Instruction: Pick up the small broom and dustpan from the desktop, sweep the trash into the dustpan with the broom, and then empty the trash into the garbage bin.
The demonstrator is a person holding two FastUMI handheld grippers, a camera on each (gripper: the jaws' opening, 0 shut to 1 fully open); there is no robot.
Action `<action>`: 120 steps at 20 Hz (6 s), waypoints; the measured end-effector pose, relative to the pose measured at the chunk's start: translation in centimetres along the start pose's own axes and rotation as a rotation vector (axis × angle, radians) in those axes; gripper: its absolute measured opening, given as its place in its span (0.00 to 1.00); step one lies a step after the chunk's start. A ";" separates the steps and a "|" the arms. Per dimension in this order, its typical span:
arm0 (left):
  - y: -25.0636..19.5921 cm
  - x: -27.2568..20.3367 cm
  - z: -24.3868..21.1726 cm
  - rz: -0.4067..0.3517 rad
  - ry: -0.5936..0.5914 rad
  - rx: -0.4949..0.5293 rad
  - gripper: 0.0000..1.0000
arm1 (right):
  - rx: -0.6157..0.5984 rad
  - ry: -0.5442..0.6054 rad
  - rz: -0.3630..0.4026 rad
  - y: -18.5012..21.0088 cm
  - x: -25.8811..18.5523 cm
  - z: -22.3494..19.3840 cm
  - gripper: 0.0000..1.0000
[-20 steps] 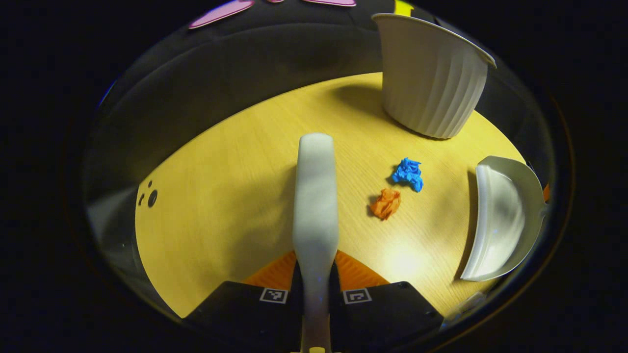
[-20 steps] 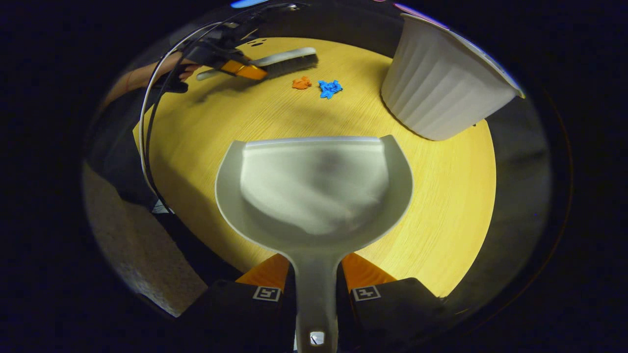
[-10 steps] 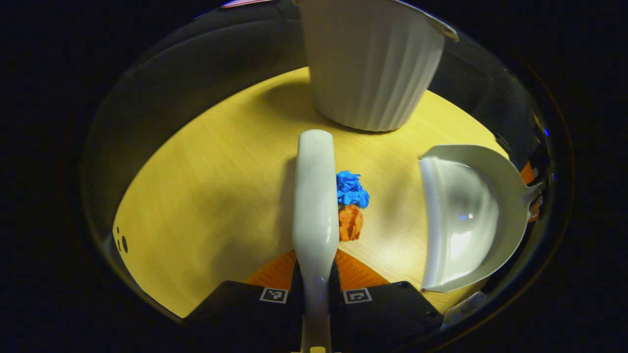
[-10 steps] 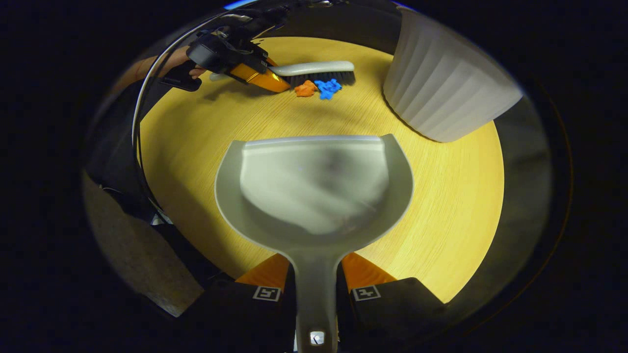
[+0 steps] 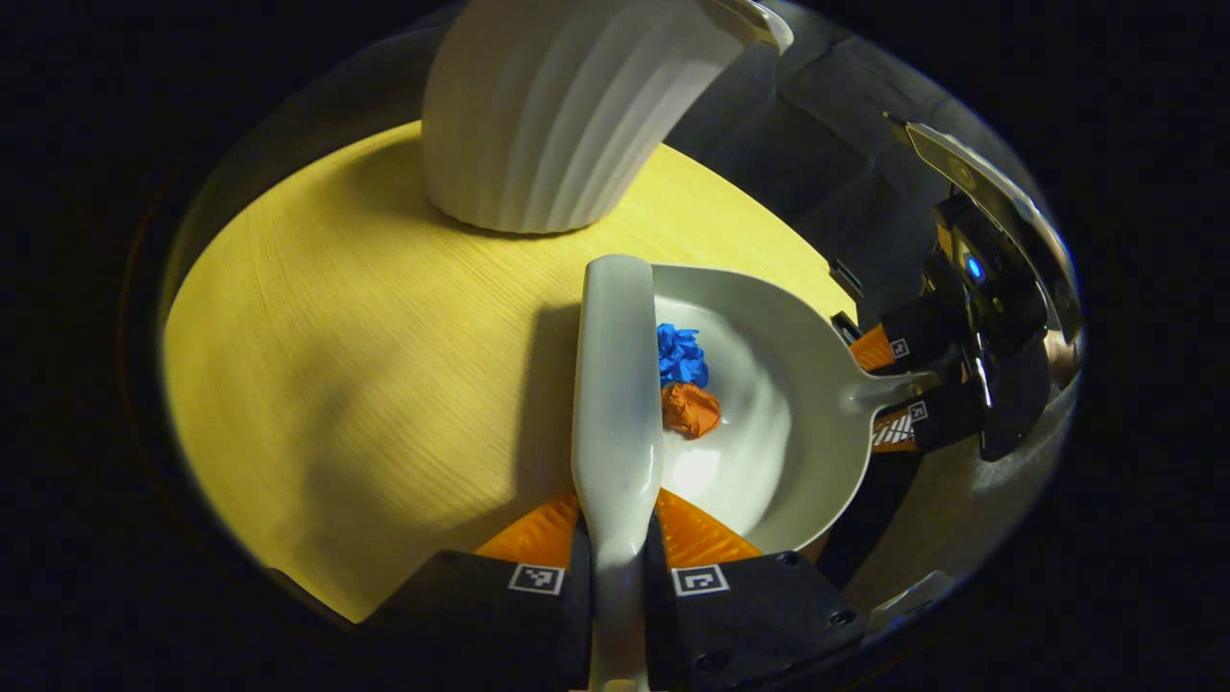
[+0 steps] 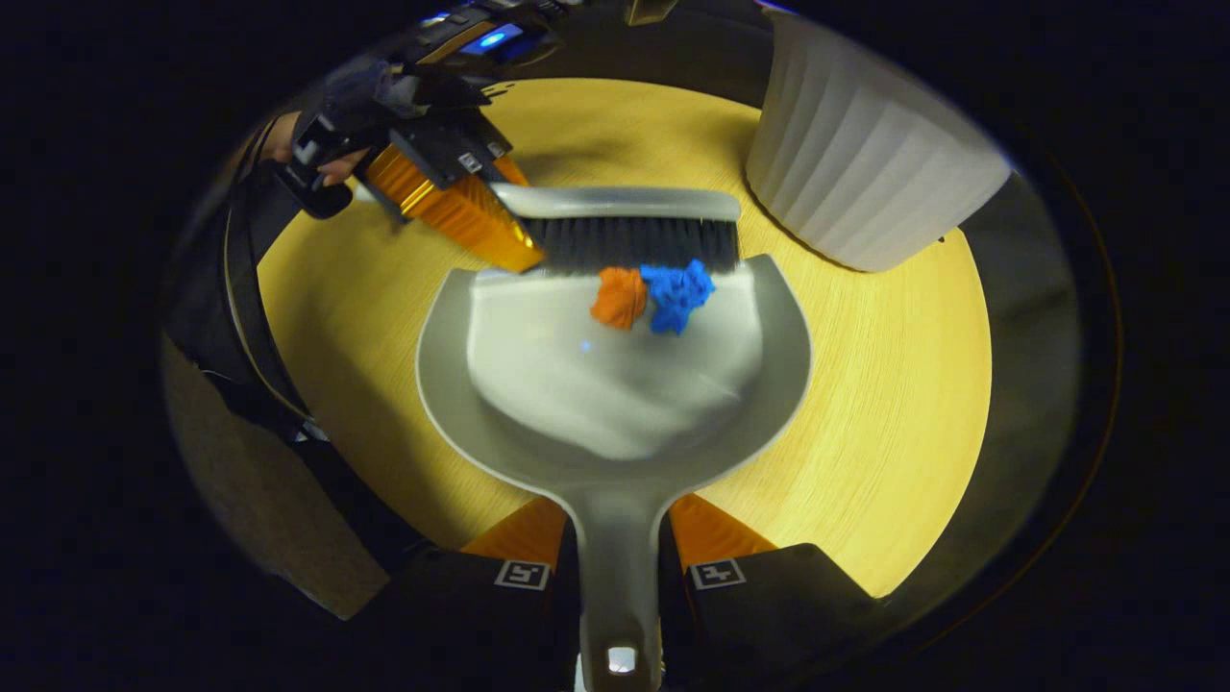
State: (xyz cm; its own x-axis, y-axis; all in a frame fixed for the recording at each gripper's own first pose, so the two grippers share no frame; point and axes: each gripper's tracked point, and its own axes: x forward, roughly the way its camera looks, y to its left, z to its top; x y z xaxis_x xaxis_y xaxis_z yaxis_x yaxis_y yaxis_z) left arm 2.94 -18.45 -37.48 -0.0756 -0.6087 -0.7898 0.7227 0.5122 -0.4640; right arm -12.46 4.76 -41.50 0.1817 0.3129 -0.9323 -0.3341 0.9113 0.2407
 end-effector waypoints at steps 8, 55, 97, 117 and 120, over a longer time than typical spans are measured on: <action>-0.1 -5.8 0.4 0.215 -0.222 -0.122 0.27 | 0.179 -0.095 -0.089 -1.0 -0.1 -0.1 0.38; 2.7 -6.9 -9.2 0.377 -0.314 -0.483 0.27 | -0.362 0.194 -0.826 -26.5 -22.9 22.5 0.36; 6.6 -5.1 -9.1 0.560 -0.241 -0.409 0.27 | 0.225 -0.100 -0.146 5.6 0.3 4.1 0.36; 7.0 -7.4 -10.6 0.644 -0.168 -0.359 0.46 | 0.314 -0.061 -0.113 5.6 2.2 2.1 0.44; 5.3 -9.7 -10.3 0.658 -0.225 -0.346 0.54 | 0.317 -0.124 -0.124 5.9 -1.3 2.6 0.44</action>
State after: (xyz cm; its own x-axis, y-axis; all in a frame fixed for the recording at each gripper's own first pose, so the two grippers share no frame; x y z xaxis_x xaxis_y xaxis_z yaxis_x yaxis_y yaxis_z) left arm 0.39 -3.57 -36.41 0.4628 -0.2035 -0.8628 0.3120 0.9484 -0.0564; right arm -12.24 10.46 -38.12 0.3201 0.2066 -0.9246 -0.0023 0.9761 0.2174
